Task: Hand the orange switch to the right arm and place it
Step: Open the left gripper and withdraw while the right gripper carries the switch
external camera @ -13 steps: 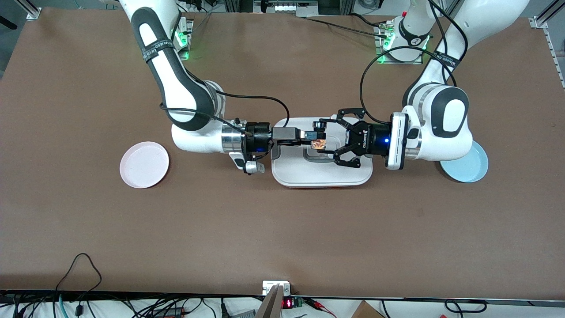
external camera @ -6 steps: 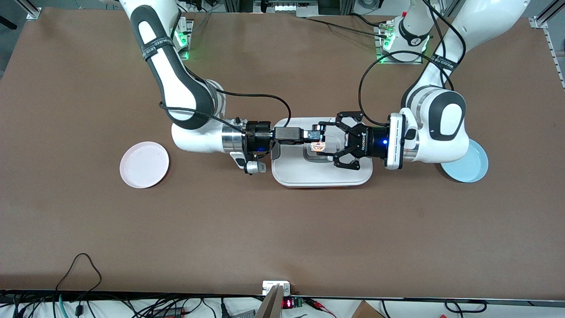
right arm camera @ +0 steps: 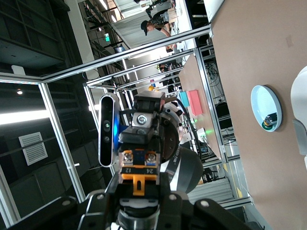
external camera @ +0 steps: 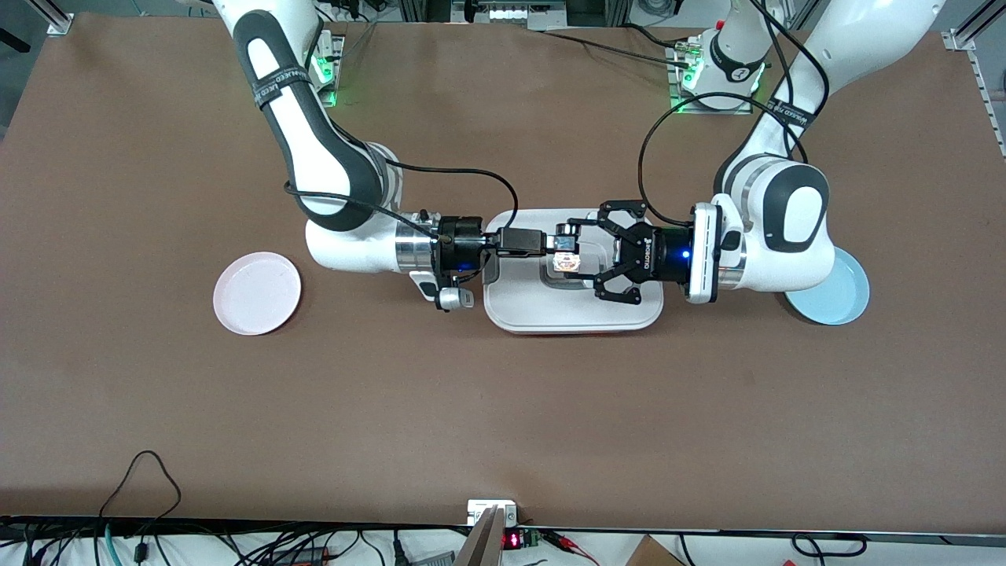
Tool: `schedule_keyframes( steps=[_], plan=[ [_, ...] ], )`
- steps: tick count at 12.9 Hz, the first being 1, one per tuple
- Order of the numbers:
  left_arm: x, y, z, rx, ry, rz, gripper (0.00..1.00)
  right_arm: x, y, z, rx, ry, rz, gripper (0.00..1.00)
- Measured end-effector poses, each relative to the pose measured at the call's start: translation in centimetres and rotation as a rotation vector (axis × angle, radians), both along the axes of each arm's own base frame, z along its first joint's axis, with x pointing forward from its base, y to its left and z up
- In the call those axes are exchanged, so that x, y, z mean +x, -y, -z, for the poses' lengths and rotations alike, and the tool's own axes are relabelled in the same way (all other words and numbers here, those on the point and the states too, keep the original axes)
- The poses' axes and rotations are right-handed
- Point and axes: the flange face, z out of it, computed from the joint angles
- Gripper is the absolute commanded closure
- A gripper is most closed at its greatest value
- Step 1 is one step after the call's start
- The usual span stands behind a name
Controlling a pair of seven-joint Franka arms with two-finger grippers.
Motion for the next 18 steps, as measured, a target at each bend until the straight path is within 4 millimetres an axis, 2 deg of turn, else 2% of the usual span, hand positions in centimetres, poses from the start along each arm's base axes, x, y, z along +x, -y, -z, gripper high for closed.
schedule_keyframes(
  steps=[1, 2, 7, 9, 11, 12, 15, 16, 18],
  plan=[
    [0.0, 0.0, 0.0, 0.0, 0.0, 0.0, 0.78, 0.0, 0.0, 0.0, 0.0, 0.002, 0.0, 0.96],
    [0.0, 0.0, 0.0, 0.0, 0.0, 0.0, 0.01, 0.0, 0.0, 0.0, 0.0, 0.004, 0.0, 0.96],
    [0.1, -0.4, 0.2, 0.002, -0.029, -0.004, 0.0, 0.5, 0.2, -0.9, 0.008, 0.047, 0.008, 0.96],
    [1.2, -3.2, 0.4, 0.009, -0.027, -0.055, 0.0, 0.7, 0.5, -0.8, 0.005, 0.063, 0.014, 0.97],
    [2.5, -8.9, 1.1, 0.034, -0.03, -0.132, 0.0, 1.1, 1.2, -0.5, -0.025, 0.089, 0.011, 0.98],
    [2.6, -12.2, 2.3, 0.054, -0.05, -0.172, 0.0, 1.5, 1.9, -0.2, -0.065, 0.113, -0.003, 0.98],
    [0.0, -22.3, 8.7, 0.151, -0.119, -0.264, 0.0, 3.0, 5.4, 1.0, -0.253, 0.22, -0.085, 0.98],
    [-1.0, -24.9, 10.2, 0.235, -0.11, -0.253, 0.0, 3.4, 6.7, 1.5, -0.318, 0.255, -0.128, 0.98],
    [-2.1, -30.0, 11.9, 0.385, -0.103, -0.25, 0.0, 3.9, 9.5, 2.3, -0.446, 0.311, -0.222, 0.98]
  ],
)
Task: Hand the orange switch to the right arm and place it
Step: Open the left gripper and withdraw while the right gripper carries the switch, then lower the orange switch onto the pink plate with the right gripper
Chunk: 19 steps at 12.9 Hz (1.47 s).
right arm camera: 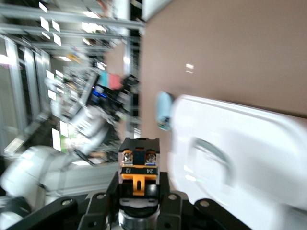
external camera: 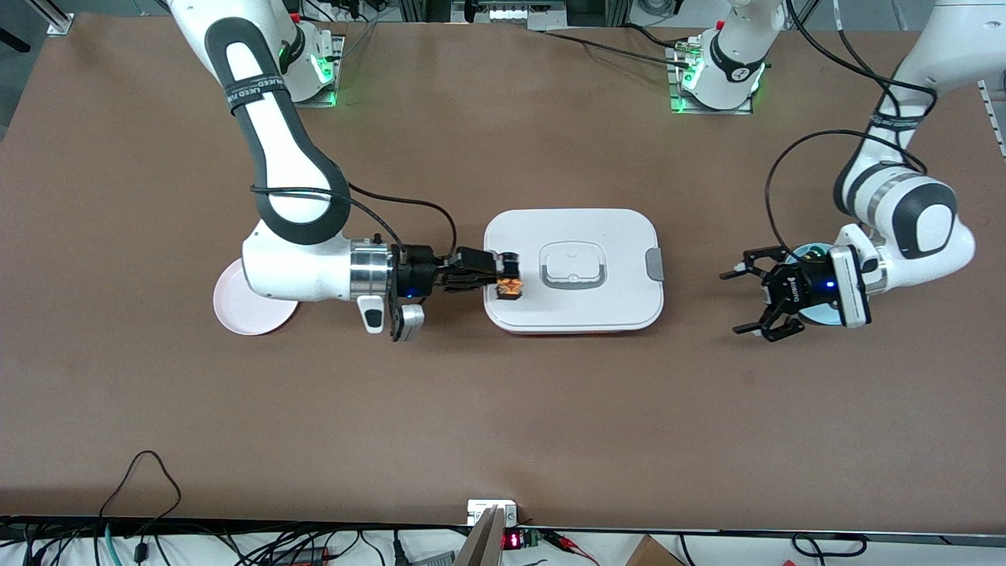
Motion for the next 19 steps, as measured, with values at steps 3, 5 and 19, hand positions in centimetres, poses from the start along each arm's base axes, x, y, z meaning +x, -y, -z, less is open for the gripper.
schedule_keyframes(
  steps=[3, 5, 19],
  plan=[
    [-1.4, -7.1, 0.5, 0.204, -0.054, 0.037, 0.0, 0.1, 5.0, 0.7, -0.23, 0.061, -0.17, 0.98],
    [-0.6, -10.1, -2.6, 0.398, -0.189, 0.061, 0.0, -0.2, 8.4, 0.8, -0.39, 0.113, -0.31, 0.98],
    [-2.7, -2.1, -26.4, 0.928, -0.876, -0.61, 0.0, -0.6, 30.8, 10.9, -0.801, 0.642, -1.185, 0.98]
  ],
)
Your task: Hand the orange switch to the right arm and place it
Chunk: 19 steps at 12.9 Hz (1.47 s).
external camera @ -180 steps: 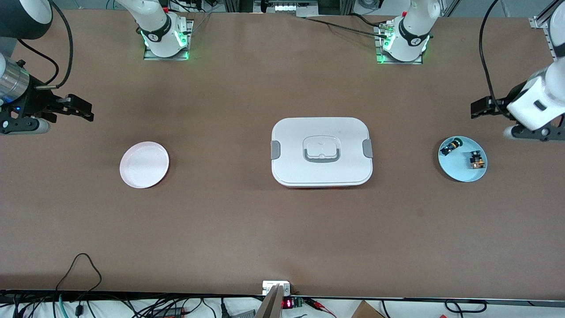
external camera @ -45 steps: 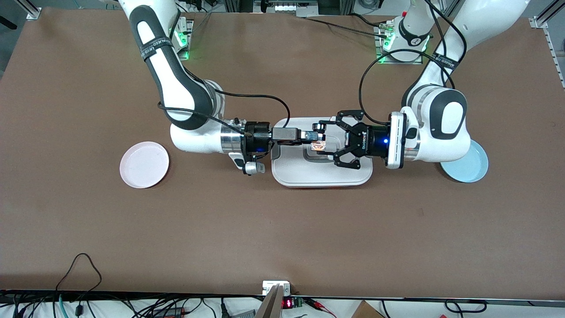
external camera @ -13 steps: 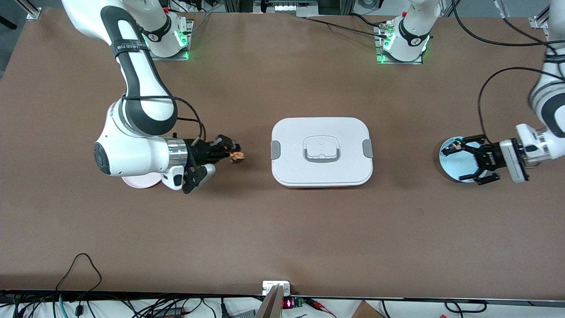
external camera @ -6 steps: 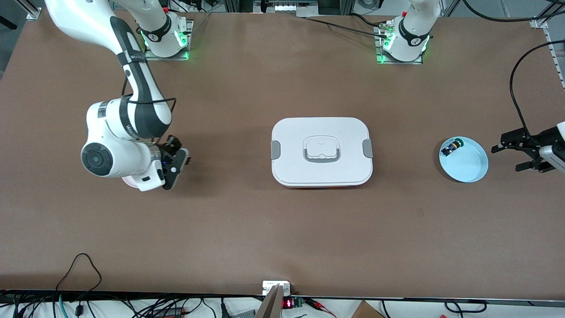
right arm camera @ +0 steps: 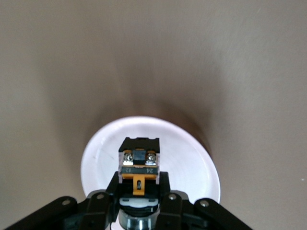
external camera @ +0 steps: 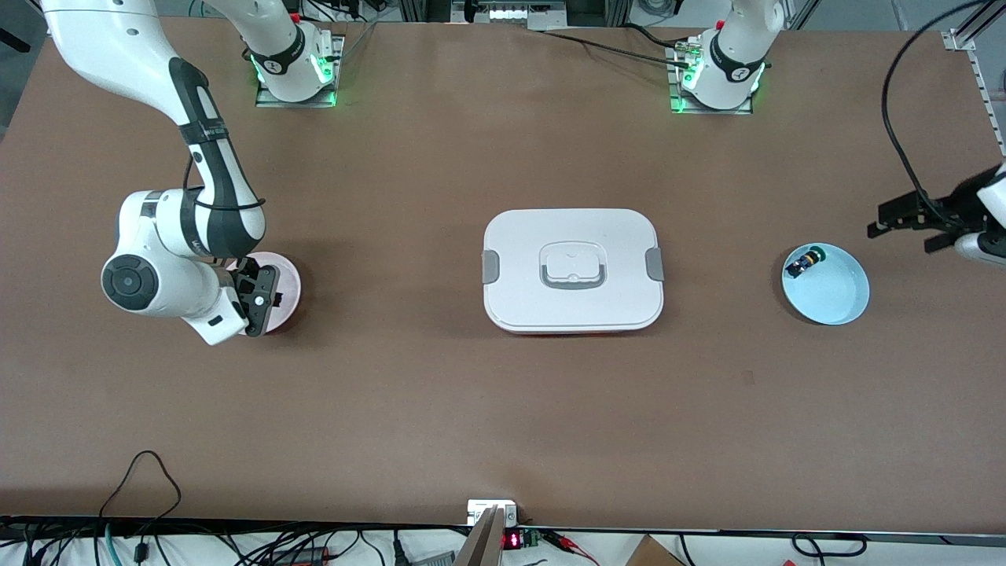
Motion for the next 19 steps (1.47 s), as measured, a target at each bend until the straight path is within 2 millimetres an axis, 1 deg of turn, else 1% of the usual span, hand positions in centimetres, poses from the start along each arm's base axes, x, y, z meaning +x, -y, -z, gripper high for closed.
schedule_keyframes(
  steps=[3, 4, 5, 6, 7, 8, 9, 11, 13, 14, 15, 16, 18, 19],
  plan=[
    [-2.0, 5.5, -2.7, 0.088, -0.074, -0.154, 0.0, -1.7, 2.2, 2.6, 0.014, 0.032, -0.04, 0.97],
    [-2.3, 6.7, -3.3, 0.107, -0.083, -0.184, 0.0, -2.1, 2.8, 3.3, 0.017, 0.048, -0.044, 0.97],
    [-2.5, 7.3, -3.8, 0.115, -0.082, -0.198, 0.0, -2.5, 3.1, 4.0, 0.017, 0.061, -0.044, 0.96],
    [-2.5, 7.4, -4.1, 0.119, -0.08, -0.214, 0.0, -3.0, 3.4, 4.7, 0.017, 0.073, -0.044, 0.96],
    [-2.5, 7.2, -4.4, 0.13, -0.077, -0.227, 0.0, -3.6, 3.5, 5.4, 0.017, 0.081, -0.044, 0.91],
    [-2.5, 6.7, -4.9, 0.15, -0.076, -0.24, 0.0, -3.9, 3.6, 5.9, 0.017, 0.084, -0.045, 0.4],
    [-2.6, 6.4, -5.4, 0.16, -0.077, -0.245, 0.0, -4.1, 3.6, 6.0, 0.017, 0.085, -0.045, 0.0],
    [-2.7, 6.3, -6.4, 0.161, -0.068, -0.25, 0.0, -3.9, 4.1, 5.3, 0.018, 0.099, -0.033, 0.0],
    [-2.6, 6.0, -6.6, 0.162, -0.064, -0.257, 0.0, -3.3, 4.9, 3.0, 0.018, 0.14, 0.017, 0.0],
    [-2.5, 5.9, -6.7, 0.161, -0.063, -0.262, 0.0, -2.9, 5.0, 1.3, 0.013, 0.165, 0.077, 0.0],
    [-2.4, 5.8, -6.7, 0.161, -0.063, -0.266, 0.0, -2.4, 4.7, -0.9, 0.007, 0.173, 0.154, 0.0],
    [-2.3, 5.7, -6.7, 0.161, -0.067, -0.266, 0.0, -1.9, 4.1, -3.3, 0.0, 0.166, 0.232, 0.0],
    [-2.2, 5.7, -6.7, 0.161, -0.069, -0.266, 0.0, -1.1, 2.2, -8.4, -0.024, 0.145, 0.415, 0.0],
    [-2.2, 5.6, -6.8, 0.161, -0.07, -0.268, 0.0, -1.1, 1.1, -10.4, -0.039, 0.122, 0.529, 0.0]
  ],
)
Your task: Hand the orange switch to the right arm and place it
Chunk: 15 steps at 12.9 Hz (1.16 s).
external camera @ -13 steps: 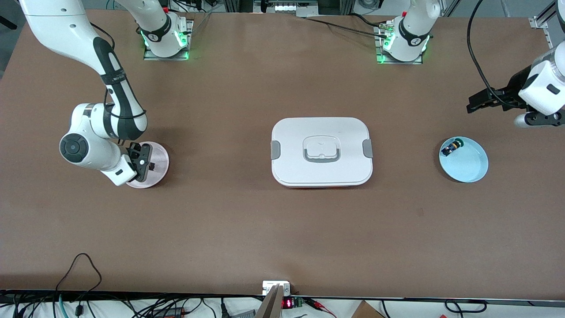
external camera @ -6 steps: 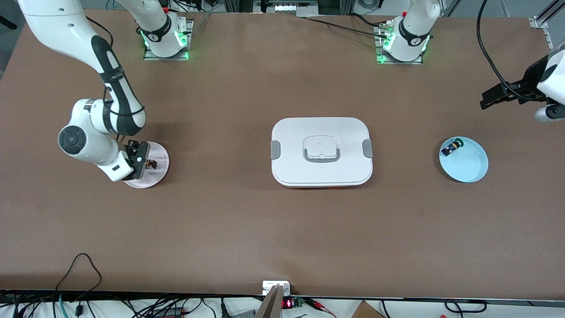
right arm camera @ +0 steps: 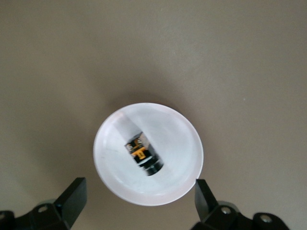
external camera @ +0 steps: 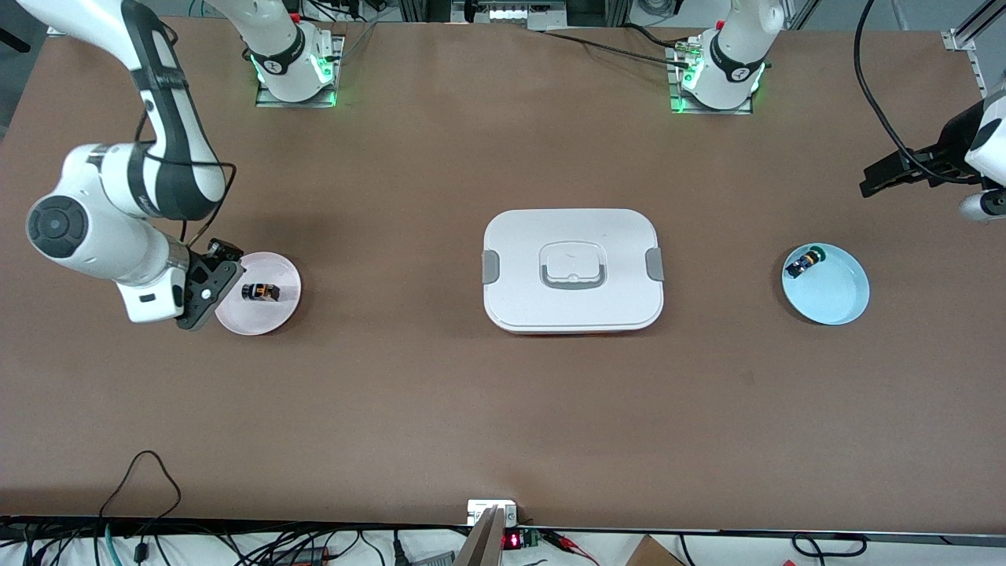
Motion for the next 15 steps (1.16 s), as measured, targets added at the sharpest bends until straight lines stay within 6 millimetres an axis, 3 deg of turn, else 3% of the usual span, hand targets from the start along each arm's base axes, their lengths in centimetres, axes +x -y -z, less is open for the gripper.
schedule_keyframes(
  steps=[3, 6, 8, 11, 12, 15],
  plan=[
    [0.2, -0.4, -0.3, 0.0, 0.007, -0.008, 0.0, -1.3, -3.7, -4.7, 0.004, -0.102, 0.399, 0.0],
    [0.5, -0.5, -0.1, -0.001, 0.004, -0.008, 0.0, -1.8, -5.9, -10.6, -0.024, -0.107, 0.559, 0.0],
    [0.6, -0.5, 0.0, -0.001, 0.001, -0.008, 0.0, -1.6, -3.9, -14.7, -0.018, -0.059, 0.624, 0.0],
    [0.6, -0.8, 0.1, -0.002, -0.001, -0.013, 0.0, -2.1, 2.6, -18.6, -0.044, -0.05, 0.773, 0.0],
    [0.6, -0.8, 0.1, -0.002, -0.001, -0.014, 0.0, -2.3, 3.8, -19.5, -0.071, -0.036, 0.792, 0.0],
    [0.6, -1.2, 0.0, -0.003, -0.001, -0.019, 0.0, -3.0, 3.5, -20.9, -0.138, -0.005, 0.792, 0.0]
  ],
)
